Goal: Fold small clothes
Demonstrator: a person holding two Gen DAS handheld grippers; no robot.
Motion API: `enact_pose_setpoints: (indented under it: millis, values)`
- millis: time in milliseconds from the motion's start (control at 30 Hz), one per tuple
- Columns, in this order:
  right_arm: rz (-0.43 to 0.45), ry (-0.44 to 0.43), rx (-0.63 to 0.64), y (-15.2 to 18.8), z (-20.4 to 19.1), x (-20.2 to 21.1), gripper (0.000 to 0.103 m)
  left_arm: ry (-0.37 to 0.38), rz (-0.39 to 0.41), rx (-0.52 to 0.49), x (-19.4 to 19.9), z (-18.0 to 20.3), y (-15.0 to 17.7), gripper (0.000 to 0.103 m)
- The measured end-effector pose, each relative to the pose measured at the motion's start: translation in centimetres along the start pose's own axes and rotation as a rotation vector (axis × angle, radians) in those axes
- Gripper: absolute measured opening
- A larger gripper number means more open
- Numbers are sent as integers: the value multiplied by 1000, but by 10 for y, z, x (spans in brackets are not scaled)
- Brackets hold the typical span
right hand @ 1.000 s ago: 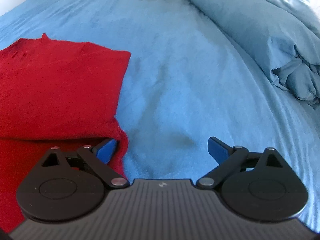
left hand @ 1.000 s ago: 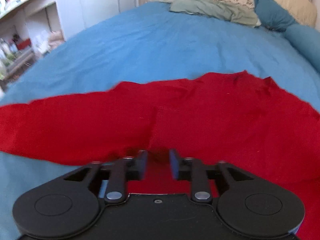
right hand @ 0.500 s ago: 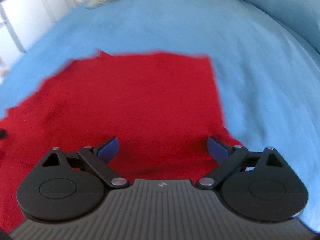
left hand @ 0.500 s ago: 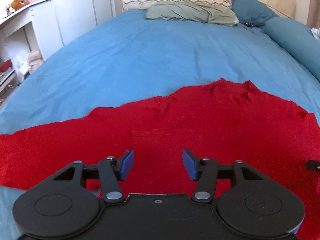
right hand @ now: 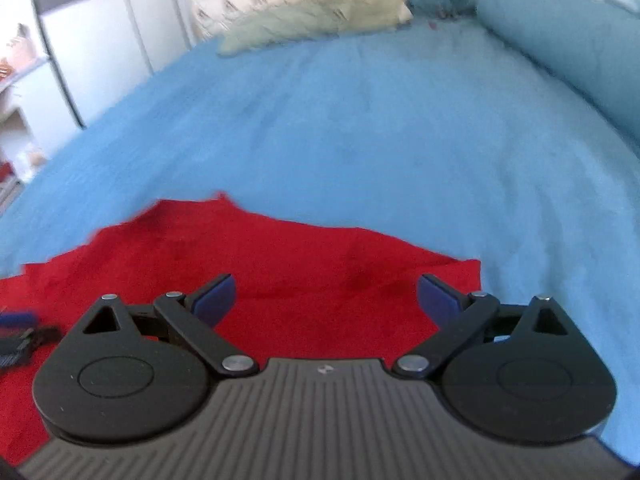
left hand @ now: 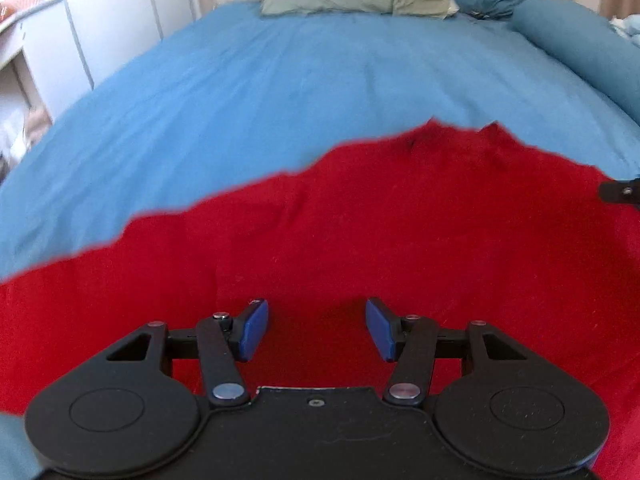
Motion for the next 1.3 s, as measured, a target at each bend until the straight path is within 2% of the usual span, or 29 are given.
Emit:
enact_pose_setpoints:
  millis: [67,133,233,300,367,433,533,600,667,700,733,800,833,967,1167,1267,1300]
  values:
    - [-80,80,-73,-7,21,-30,103,17,9,17,1,-4,5,61]
    - [-34,60,-118,-9,35,-32,103,6,9,-6,1,-3,7,61]
    - [-47,71,-82,-8,32,-28,103,6,5,-12,1,-2,5,61]
    - [-35,75,-67,-9,31,-14,103,6,-2,0,6,-6,2,61]
    - [15,58,-73,-7,30,16,103,-14,20,17,23,-10,1,62]
    - [47,58,-71,0,29,48,103,-27,50,36,44,-18,4,69]
    - [50,113,-28,16,14,94,103,-22,69,78,80,-38,14,73]
    - [42,129,-8,26,-5,119,103,-11,68,101,101,-54,23,76]
    - [34,137,-2,40,-30,146,103,-7,49,143,119,-73,34,83]
    - [34,133,2,47,-45,157,103,-5,43,166,127,-84,37,93]
    - [36,130,11,51,-63,166,103,-6,50,193,138,-98,42,97]
    - [34,119,-2,54,-96,173,103,-2,66,233,155,-124,51,97]
    - [23,87,-6,58,-114,174,103,-5,68,258,162,-139,56,97]
    - [-14,-26,-20,74,-186,168,103,-35,67,372,174,-202,77,97]
    - [-33,-78,34,95,-281,144,103,-60,88,554,165,-306,105,94]
    - [-46,-94,25,104,-310,128,103,-66,87,649,146,-353,120,83]
    - [-51,-101,20,107,-319,123,103,-74,82,683,138,-368,125,73]
Point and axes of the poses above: each gripper's, at about its wrist camera, not at the fingertips, and x roughly against the way its jaws point, z to its right, y to its underside, the point moved 7 cm from there along -x, roughly the way its jaws point, and after that the axes turned 15 degrees about -z, right-handed, at the moved point
